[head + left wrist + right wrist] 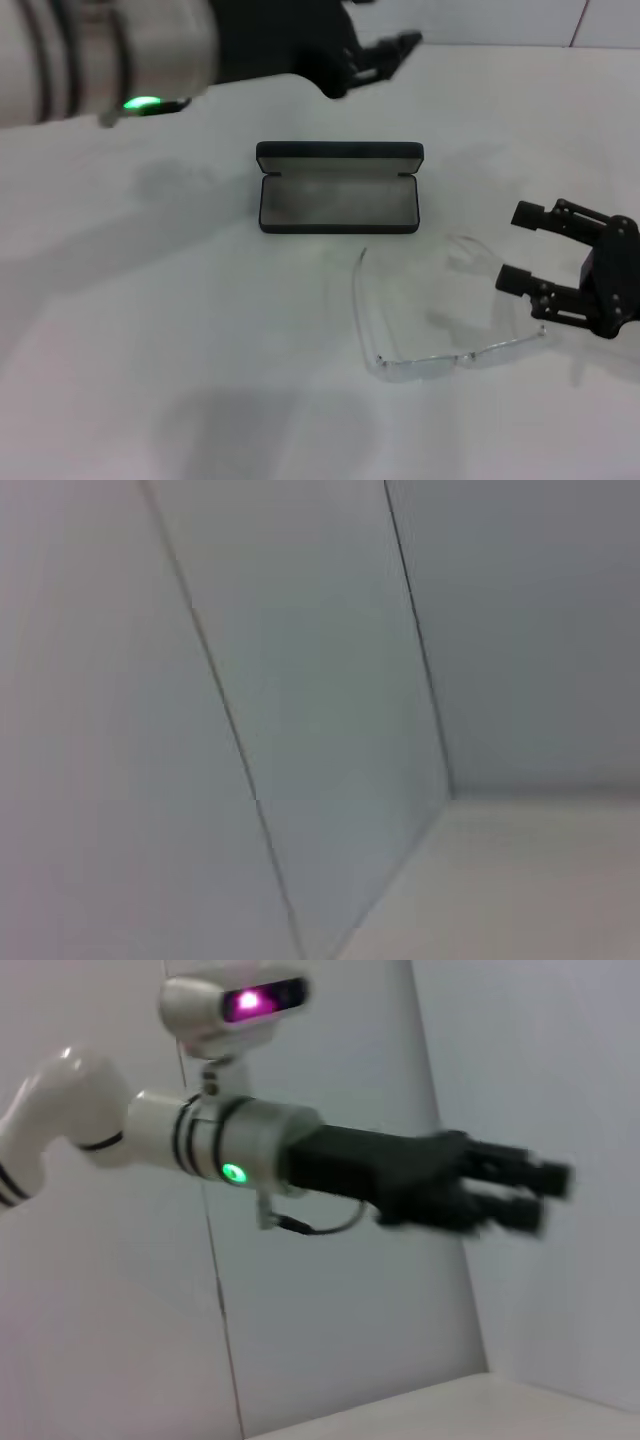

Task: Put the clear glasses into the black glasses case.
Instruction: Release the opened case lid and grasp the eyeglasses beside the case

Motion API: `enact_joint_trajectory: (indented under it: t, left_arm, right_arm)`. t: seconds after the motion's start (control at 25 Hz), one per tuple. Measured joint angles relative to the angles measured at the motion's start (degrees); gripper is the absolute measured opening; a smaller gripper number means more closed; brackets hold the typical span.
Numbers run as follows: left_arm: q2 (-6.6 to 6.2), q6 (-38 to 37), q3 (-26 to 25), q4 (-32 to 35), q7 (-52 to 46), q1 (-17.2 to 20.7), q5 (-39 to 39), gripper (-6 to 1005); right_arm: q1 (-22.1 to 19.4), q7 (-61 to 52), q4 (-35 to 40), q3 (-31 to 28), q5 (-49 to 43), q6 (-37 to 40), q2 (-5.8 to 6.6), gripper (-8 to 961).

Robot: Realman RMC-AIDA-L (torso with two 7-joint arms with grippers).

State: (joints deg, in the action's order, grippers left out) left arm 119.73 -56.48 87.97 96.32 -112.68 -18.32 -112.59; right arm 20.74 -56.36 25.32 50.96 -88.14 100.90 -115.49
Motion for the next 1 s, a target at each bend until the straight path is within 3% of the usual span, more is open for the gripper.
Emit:
enact_joint_trajectory:
  t: [0.2,0.44,0.6,0.72,1.0]
  left_arm:
    - [-0.03,-11.0,-11.1,-6.5,7.1,4.2,22.3,543]
    - [-0.19,-29.2,-21.4,-23.5,13.7,3.4,37.5,541]
    - [-0.21,-40.1,-26.2,-33.9,22.7,3.6,41.0,541]
    - [-0.3,-42.2,-28.0,-39.0,25.6,4.1,40.9,540]
    - [-1.4,-44.0,-30.2,-42.0,30.2,7.4,35.9,539]
  right_arm:
    - [0.5,-3.1,1.3,-0.4,-0.1,-0.4,0.41,766]
    - [0.8,-11.1,8.4,-0.1,-0.8,-0.8,1.45,766]
    - [1.4,-19.5,17.8,0.8,-6.3,2.1,2.48,766]
    - [2.3,-28.4,27.7,1.0,-12.7,3.3,2.83,766]
    - [8.7,-44.1,48.2,1.0,-24.2,6.8,3.06,767]
